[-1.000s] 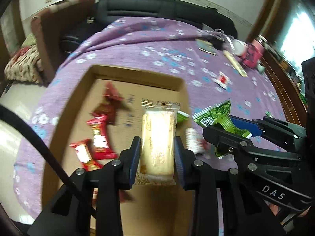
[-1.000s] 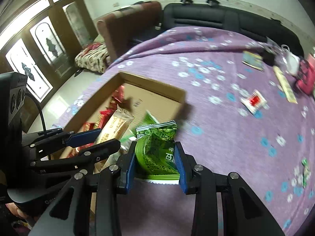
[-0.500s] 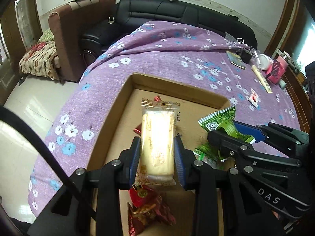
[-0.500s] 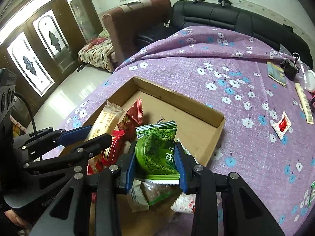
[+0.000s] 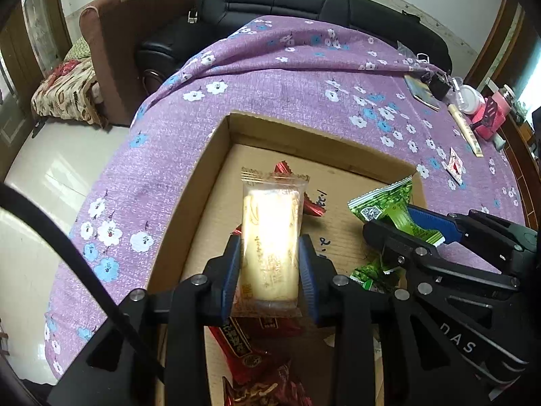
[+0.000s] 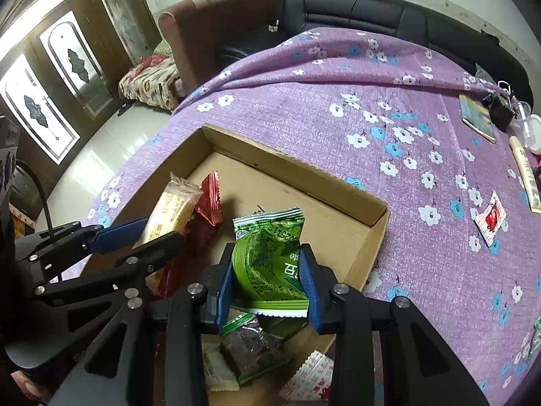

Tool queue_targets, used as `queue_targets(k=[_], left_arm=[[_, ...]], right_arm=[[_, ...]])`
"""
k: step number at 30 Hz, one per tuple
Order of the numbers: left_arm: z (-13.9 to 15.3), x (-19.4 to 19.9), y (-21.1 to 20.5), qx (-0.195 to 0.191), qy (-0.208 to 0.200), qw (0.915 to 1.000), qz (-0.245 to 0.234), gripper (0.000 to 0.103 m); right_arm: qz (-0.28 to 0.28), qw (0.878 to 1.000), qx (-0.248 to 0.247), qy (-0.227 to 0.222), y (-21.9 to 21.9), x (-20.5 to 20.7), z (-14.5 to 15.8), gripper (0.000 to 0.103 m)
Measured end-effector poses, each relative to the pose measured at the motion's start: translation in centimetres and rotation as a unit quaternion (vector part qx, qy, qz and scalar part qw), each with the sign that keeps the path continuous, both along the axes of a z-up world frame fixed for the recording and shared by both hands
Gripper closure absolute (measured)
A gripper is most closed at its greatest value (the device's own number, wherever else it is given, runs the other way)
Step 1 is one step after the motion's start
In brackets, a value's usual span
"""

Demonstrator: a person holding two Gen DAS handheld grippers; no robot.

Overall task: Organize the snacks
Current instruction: 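Open both grippers to release the biscuit and green packet into the box, then move the right gripper to the red-printed white sachet and grasp it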

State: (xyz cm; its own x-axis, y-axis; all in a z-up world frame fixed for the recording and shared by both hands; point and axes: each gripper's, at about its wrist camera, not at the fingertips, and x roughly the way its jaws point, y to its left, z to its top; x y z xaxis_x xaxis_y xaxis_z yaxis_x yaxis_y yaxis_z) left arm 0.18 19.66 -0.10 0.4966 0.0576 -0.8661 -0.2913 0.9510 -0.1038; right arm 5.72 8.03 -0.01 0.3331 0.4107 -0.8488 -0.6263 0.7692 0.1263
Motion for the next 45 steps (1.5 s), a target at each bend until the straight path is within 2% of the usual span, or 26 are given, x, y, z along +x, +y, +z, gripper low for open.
queue_targets(k=[4,14,24,27,31,45], left_arm=[[-0.1,0.2,0.0,0.003,0.004,1.0000,-0.004,0.066],[0.0,0.6,0.7,0.010,0.016,0.9998,0.007,0.052],[0.0,0.4,0.9,0.019,0.017,0.9996,0.010,0.051],[0.1,0.3,0.8,0.024,0.019,0.9994,0.015,0.047],[0.4,-0.1,0.7,0.030,0.015,0.9992,0.021,0.041],[1.4,-0.5,-1.2,0.047,0.005,0.9985,0.029,0.035]], right_arm=[[-0.003,1.000,-0.005,0.003,0.1,0.3,-0.2,0.067],[-0.007,1.000,-0.025,0.001,0.6,0.8,-0.5,0.067],[-0.010,0.999,-0.033,0.000,0.5,0.8,-0.2,0.067],[-0.010,0.999,-0.038,0.002,0.5,0.7,0.0,0.064],[-0.010,0.999,-0.035,-0.005,0.1,0.4,0.6,0.057],[-0.025,1.000,-0.008,0.003,-3.8,-0.4,1.5,0.056]])
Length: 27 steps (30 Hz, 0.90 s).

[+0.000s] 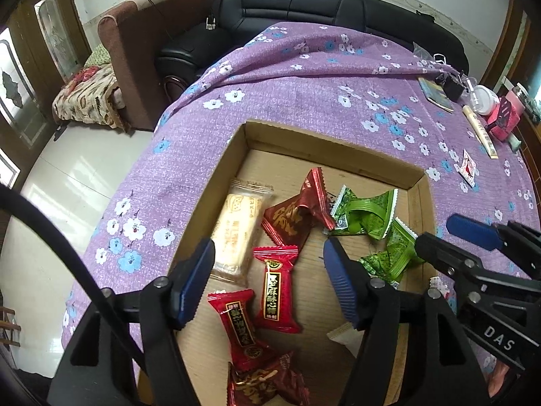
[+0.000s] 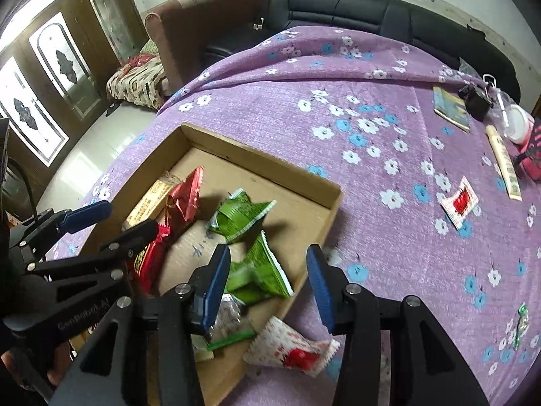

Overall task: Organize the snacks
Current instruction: 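Move the right gripper to the red-printed white sachet and grasp it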

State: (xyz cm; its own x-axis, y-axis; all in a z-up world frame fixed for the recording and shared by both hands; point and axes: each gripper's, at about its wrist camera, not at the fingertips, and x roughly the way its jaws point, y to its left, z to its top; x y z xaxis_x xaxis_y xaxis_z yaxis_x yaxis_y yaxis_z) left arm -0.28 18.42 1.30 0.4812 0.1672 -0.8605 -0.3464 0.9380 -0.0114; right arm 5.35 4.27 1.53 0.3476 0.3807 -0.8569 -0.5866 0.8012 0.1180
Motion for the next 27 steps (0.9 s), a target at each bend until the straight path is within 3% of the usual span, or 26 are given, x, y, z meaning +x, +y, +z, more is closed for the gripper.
queue_targets(k=[5,10,17,24,27], left_arm=[[1.0,-0.7,-0.9,0.012,-0.020,0.9996,0.013,0.035],[2.2,-1.3,-2.9,0.000,-0.041,0.9991,0.009,0.036],[2.1,-0.3,-7.1,-0.002,-0.032,0.9991,-0.027,0.036],[1.7,0.6,-8.9,-0.005,-0.023,0.9994,-0.026,0.036],[1.8,0.6,-8.9,-0.004,-0.022,0.9997,-0.013,0.036]], right_arm=[[-0.017,0.999,0.032,0.003,-3.0,-0.2,0.2,0.057],[-0.064,0.997,0.047,-0.008,-8.4,1.5,0.3,0.057],[-0.170,0.984,0.057,0.014,-16.2,7.6,-0.8,0.056],[-0.209,0.976,0.059,0.027,-16.7,13.1,-2.5,0.056],[-0.228,0.970,0.059,0.055,-16.1,15.2,-3.9,0.056]])
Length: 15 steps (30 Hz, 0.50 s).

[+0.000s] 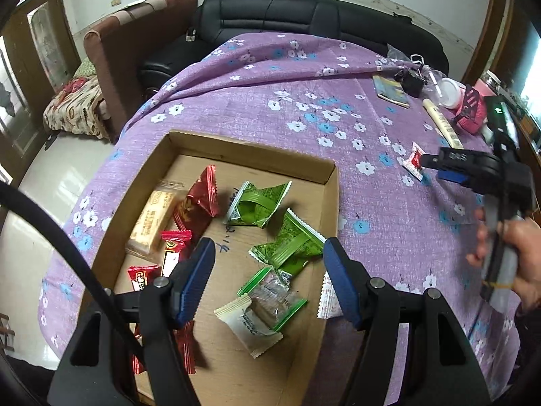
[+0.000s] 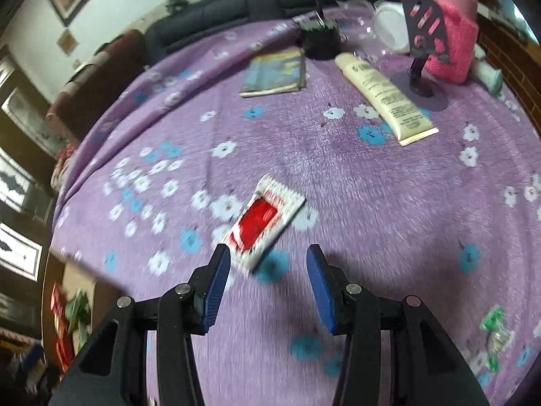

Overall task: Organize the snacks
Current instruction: 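Move the right gripper to the red-printed white sachet and grasp it, then carry the white sachet with the right gripper into the box and release it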

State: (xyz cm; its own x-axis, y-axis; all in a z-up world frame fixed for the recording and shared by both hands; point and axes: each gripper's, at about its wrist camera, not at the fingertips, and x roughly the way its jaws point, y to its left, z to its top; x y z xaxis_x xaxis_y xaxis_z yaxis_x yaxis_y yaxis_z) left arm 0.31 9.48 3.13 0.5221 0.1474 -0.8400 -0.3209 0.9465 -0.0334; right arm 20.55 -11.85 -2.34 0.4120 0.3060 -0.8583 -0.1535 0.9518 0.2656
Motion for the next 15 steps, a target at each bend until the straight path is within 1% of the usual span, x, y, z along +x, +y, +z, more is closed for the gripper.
queue_targets(k=[1,3,6,8,11,12,15], left_arm=[[0.0,0.0,0.0,-0.001,-0.001,1.0000,0.004,0.036],[0.1,-0.1,0.2,-0.003,-0.002,0.9999,0.012,0.036],[0.0,0.1,0.1,0.001,0.003,0.9999,0.017,0.036],[0.0,0.3,-0.1,0.005,0.004,0.9998,0.018,0.036],[0.0,0.4,-0.5,0.006,0.004,0.9998,0.016,0.036],[0.0,0.5,-0.6,0.008,0.005,0.9998,0.015,0.036],[0.0,0.5,-1.1,0.011,0.005,0.9999,0.012,0.036]], right_arm=[[-0.009,1.000,0.002,0.009,0.1,0.5,-0.4,0.056],[-0.020,1.000,-0.003,-0.003,0.6,1.1,-0.3,0.056],[-0.018,0.999,-0.036,-0.010,1.7,1.2,-0.4,0.057],[-0.005,0.998,-0.056,-0.021,2.4,0.9,-0.4,0.061],[0.011,0.996,-0.080,-0.038,2.4,0.4,-0.4,0.071],[0.012,0.996,-0.079,-0.039,2.1,0.4,-0.4,0.074],[0.012,0.997,-0.067,-0.035,1.2,0.5,-0.4,0.074]])
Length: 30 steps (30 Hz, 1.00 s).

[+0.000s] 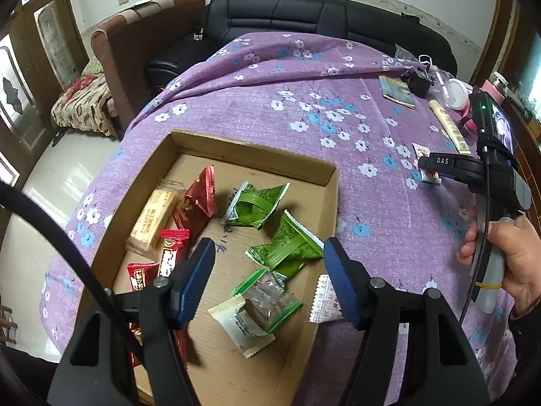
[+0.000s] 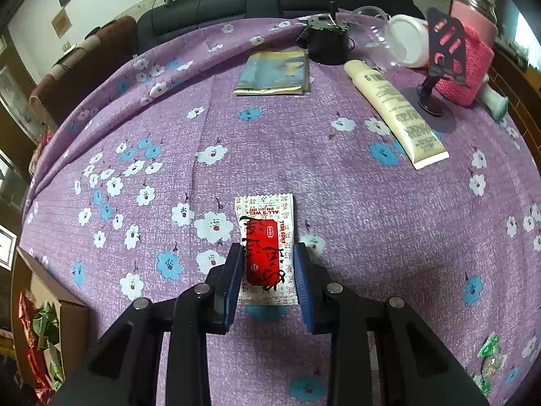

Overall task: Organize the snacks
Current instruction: 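Carry the white sachet with the right gripper into the box and release it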

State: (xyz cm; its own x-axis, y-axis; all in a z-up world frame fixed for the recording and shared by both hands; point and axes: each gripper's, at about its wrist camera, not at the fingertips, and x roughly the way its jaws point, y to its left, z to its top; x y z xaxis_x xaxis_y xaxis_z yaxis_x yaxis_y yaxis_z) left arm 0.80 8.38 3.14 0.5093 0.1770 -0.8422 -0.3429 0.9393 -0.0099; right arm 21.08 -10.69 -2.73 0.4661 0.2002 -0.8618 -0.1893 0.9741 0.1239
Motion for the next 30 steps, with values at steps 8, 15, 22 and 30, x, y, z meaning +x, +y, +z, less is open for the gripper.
queue_targets(k=[8,15,22,30], left_arm=[[0.3,-1.0,-1.1,-0.008,-0.017,0.9998,-0.004,0.036],[0.0,-2.6,-2.0,-0.022,-0.029,0.9993,-0.008,0.036],[1.1,-5.7,-0.6,-0.015,-0.055,0.9984,-0.001,0.035],[1.5,-9.1,3.6,-0.031,-0.076,0.9958,0.040,0.035]], right_arm=[[0.007,0.999,0.022,0.022,-2.3,-2.2,0.3,0.073],[0.027,0.999,0.026,0.009,-3.8,-8.9,2.2,0.073],[0.142,0.987,0.050,-0.050,0.8,-19.9,6.2,0.050],[0.206,0.970,0.041,-0.124,6.8,-26.1,8.2,0.038]])
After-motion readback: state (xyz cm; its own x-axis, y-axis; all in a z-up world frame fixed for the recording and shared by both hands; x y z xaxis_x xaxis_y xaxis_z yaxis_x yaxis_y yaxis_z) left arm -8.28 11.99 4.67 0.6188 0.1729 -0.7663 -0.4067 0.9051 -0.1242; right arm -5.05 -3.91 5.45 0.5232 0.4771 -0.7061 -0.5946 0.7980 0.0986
